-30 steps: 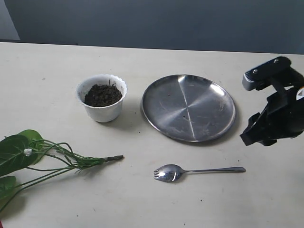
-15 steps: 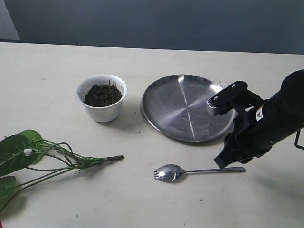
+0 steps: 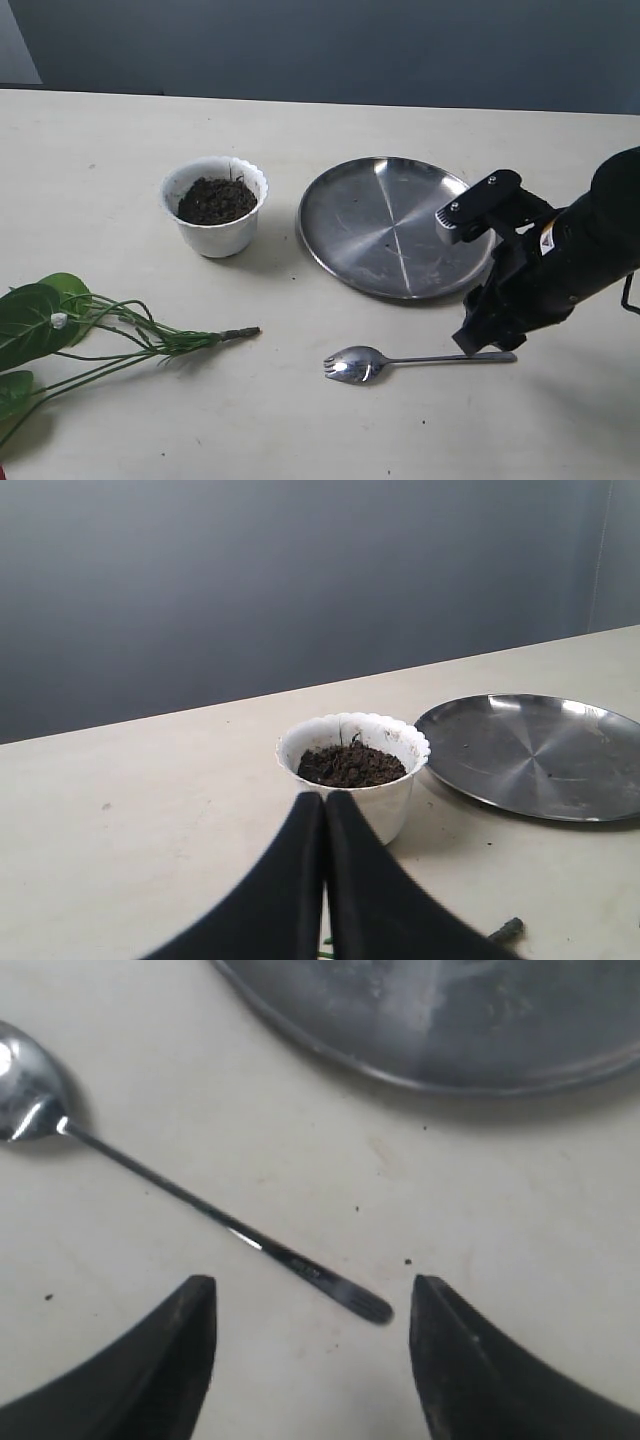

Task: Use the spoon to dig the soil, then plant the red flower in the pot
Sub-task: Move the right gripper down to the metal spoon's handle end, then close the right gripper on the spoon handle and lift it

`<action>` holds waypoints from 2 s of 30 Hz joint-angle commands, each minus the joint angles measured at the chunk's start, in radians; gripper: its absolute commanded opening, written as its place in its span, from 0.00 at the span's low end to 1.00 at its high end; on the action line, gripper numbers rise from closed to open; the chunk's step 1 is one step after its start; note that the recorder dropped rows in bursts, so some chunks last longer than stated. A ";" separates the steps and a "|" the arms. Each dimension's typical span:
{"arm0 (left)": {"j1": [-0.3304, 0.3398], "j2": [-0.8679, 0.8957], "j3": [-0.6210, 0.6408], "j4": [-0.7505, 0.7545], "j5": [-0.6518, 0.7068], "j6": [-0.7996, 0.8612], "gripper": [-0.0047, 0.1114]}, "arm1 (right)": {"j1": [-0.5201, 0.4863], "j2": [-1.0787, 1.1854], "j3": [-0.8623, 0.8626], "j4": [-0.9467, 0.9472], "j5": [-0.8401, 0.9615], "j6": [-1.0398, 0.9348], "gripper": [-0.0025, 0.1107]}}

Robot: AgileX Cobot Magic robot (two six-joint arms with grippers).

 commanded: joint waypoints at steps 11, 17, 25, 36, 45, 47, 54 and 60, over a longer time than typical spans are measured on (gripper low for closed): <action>-0.007 -0.005 0.002 0.000 -0.013 -0.004 0.05 | 0.029 0.000 -0.004 -0.046 0.096 -0.026 0.52; -0.007 -0.005 0.002 0.000 -0.013 -0.004 0.05 | 0.087 0.000 -0.004 -0.046 0.044 -0.145 0.52; -0.007 -0.005 0.002 0.000 -0.013 -0.004 0.05 | 0.091 0.035 -0.004 -0.068 0.038 -0.148 0.52; -0.007 -0.005 0.002 0.000 -0.013 -0.004 0.05 | 0.091 0.239 -0.004 -0.073 0.019 -0.146 0.48; -0.007 -0.005 0.002 0.000 -0.013 -0.004 0.05 | 0.091 0.270 -0.004 -0.076 0.027 -0.141 0.27; -0.007 -0.005 0.002 0.000 -0.013 -0.004 0.05 | 0.091 0.266 -0.004 -0.076 0.062 -0.128 0.35; -0.007 -0.005 0.002 0.000 -0.013 -0.004 0.05 | 0.091 0.162 -0.022 -0.115 0.081 -0.092 0.48; -0.007 -0.005 0.002 0.000 -0.013 -0.004 0.05 | 0.091 0.171 -0.055 -0.222 -0.037 -0.093 0.48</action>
